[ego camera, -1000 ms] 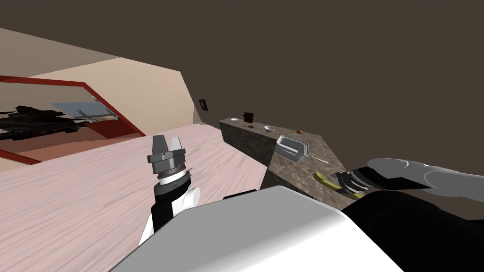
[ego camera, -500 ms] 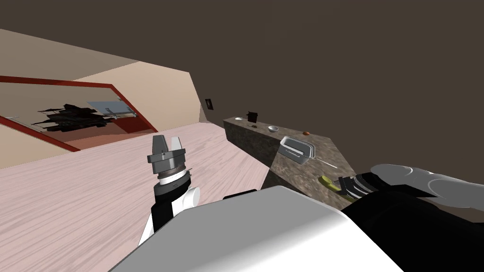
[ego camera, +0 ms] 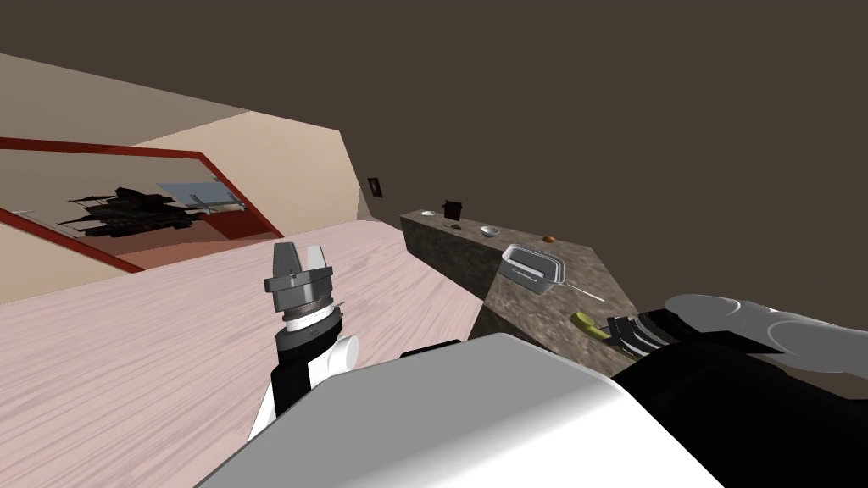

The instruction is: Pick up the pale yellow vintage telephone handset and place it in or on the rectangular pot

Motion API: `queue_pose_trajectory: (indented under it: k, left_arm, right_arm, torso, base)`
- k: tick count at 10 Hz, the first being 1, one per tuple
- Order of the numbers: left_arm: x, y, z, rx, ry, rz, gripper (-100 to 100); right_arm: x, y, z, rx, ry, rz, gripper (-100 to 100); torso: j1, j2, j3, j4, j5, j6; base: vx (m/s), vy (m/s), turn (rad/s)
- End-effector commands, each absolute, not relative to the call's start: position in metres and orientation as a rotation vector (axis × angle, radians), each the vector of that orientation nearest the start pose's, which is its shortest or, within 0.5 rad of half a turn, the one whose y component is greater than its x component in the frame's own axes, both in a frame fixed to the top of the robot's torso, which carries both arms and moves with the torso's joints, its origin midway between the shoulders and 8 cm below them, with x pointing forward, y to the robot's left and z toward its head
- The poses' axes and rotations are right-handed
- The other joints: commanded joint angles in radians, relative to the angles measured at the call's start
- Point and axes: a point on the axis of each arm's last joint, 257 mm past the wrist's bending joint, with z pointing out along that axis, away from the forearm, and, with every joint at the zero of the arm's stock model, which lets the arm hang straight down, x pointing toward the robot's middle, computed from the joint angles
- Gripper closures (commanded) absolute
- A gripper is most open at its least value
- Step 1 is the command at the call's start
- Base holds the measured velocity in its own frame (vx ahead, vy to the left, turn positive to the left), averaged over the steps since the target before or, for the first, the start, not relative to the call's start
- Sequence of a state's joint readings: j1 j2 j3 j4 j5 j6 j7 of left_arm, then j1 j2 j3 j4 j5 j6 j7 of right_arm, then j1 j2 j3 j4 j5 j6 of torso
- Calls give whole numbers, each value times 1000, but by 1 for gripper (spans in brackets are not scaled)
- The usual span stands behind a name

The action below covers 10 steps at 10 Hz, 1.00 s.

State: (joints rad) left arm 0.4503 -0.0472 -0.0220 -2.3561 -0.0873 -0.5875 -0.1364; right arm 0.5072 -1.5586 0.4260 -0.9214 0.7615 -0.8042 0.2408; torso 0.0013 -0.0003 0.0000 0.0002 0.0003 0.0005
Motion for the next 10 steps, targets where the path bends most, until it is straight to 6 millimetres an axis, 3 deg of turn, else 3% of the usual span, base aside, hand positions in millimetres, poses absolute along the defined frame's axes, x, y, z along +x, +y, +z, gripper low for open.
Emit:
queue_pose_trajectory:
  k: [1, 3, 4, 5, 6, 9, 10]
  left_arm:
    - [314, 255, 87, -432, 501, -1193, 0]
    - [313, 255, 87, -432, 501, -1193, 0]
    - [313, 255, 87, -432, 501, -1193, 0]
    - [314, 255, 87, -432, 501, -1193, 0]
    - [314, 255, 87, -432, 501, -1193, 0]
    - [314, 255, 87, -432, 501, -1193, 0]
    - [314, 255, 87, -432, 501, -1193, 0]
  right_arm:
    - [95, -712, -325, -994, 2854, -155, 100]
    - [110, -709, -310, -1054, 2832, -150, 100]
    - [106, -711, -316, -1036, 2839, -154, 100]
    - [107, -711, -315, -1039, 2839, -151, 0]
    - [112, -724, -299, -1051, 2845, -200, 100]
    - [119, -743, -275, -1060, 2860, -274, 100]
    - [122, -756, -258, -1055, 2872, -323, 100]
  torso:
    - [0, 0, 0, 0, 0, 0]
    - [3, -2, -1, 0, 1, 1]
    - [3, -3, -2, 0, 2, 1]
    - [2, -2, -1, 0, 1, 0]
    - [1, -1, -1, 0, 1, 0]
    - [7, 4, 2, 1, 4, 0]
    - [8, 4, 3, 1, 5, 0]
  base:
    - [25, 13, -208]
    - [63, 26, -238]
    - [26, 11, -43]
    - [0, 0, 0]
    - [-32, 35, 3]
    - [-51, 67, 9]
    - [-55, 86, 44]
